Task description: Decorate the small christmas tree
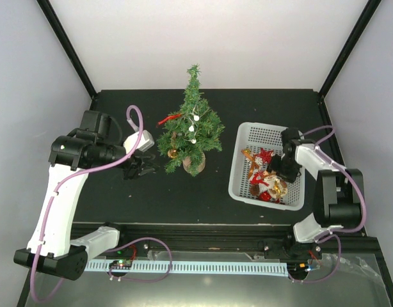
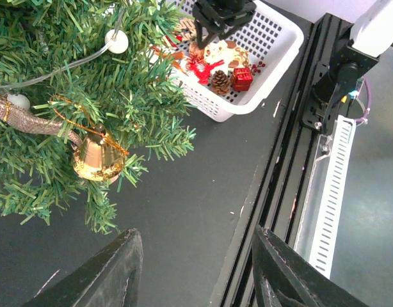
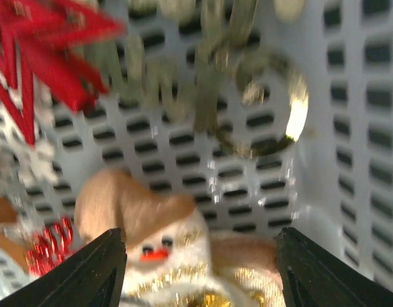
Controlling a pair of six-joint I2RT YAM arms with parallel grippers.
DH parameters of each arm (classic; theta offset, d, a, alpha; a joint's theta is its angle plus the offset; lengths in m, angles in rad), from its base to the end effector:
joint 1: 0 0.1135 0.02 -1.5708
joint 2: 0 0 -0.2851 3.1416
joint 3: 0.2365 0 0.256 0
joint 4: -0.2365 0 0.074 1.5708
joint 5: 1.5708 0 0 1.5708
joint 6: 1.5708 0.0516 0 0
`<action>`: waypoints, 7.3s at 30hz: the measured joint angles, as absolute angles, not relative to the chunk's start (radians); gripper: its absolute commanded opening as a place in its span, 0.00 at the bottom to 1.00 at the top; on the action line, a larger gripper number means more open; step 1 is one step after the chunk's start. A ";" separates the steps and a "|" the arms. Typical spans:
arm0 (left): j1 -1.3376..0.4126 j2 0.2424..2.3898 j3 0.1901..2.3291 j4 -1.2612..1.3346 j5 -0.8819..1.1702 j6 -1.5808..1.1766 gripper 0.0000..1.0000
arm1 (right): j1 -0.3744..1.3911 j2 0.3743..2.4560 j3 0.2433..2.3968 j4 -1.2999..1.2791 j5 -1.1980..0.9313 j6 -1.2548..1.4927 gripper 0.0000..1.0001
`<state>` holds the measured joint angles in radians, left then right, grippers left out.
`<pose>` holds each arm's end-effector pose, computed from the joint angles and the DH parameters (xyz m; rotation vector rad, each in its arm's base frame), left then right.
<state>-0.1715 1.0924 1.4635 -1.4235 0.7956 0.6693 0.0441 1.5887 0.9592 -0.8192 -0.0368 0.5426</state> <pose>0.1450 -0.0625 0.4171 1.1934 2.0305 -0.8004 0.2765 0.0141 0.1759 0.7450 2.9406 0.1070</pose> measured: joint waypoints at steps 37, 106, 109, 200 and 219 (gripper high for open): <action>-0.171 1.126 1.435 -1.422 0.790 0.682 0.50 | 0.039 1.478 1.028 -0.736 -0.214 0.503 0.01; -0.171 1.127 1.397 -1.417 0.785 0.699 0.52 | 0.117 1.449 0.833 -0.841 0.113 0.609 0.47; -0.171 1.127 1.397 -1.417 0.785 0.699 0.52 | 0.101 1.468 0.821 -0.822 0.104 0.609 0.43; -0.171 1.065 1.364 -1.458 0.733 0.721 0.53 | 0.548 1.576 1.803 -0.734 -0.459 0.683 0.12; -0.171 1.064 1.350 -1.447 0.733 0.721 0.53 | 0.550 1.555 1.725 -0.744 -0.447 0.679 0.25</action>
